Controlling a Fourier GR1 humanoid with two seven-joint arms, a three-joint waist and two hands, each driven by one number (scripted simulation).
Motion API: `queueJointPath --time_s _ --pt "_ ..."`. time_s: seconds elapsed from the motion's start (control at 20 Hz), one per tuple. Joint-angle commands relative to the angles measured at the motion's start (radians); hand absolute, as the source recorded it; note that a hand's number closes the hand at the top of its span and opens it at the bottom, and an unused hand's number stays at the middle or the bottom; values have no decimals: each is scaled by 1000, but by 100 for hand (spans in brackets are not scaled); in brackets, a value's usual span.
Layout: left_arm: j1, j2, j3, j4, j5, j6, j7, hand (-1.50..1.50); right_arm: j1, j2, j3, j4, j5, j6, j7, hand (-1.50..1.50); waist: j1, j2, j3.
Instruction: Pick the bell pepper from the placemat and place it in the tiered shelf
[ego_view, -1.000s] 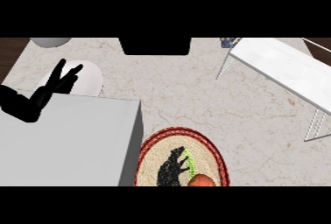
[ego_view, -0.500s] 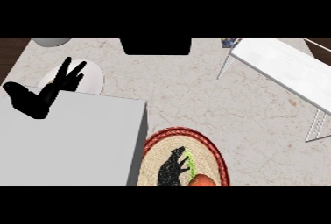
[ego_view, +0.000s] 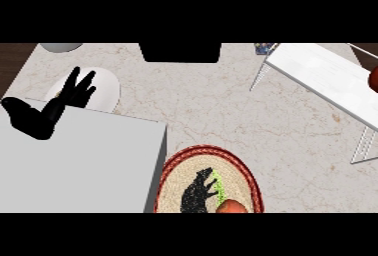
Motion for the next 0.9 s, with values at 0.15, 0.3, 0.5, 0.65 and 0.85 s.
queueJointPath --time_s 0.15,0.3,0.5,0.65,0.85 --pt "-25 -46 -13 14 -47 29 16 0 -107 -149 -35 263 -28 145 -110 -150 -4 2 0" --pt "-38 -29 8 36 -39 12 5 0 -109 -210 -30 331 -56 334 -77 -150 -6 3 1" --pt "6 -28 12 -13 -31 -5 -6 0 -137 -343 -59 454 -62 444 -47 -150 10 4 1" --pt "-26 -37 15 18 -36 -7 -13 0 -74 -389 -80 516 -54 466 -170 -150 4 12 4" --pt "-13 -27 28 18 -22 -22 -12 0 -67 -482 -117 563 -91 593 -193 -150 7 13 7"
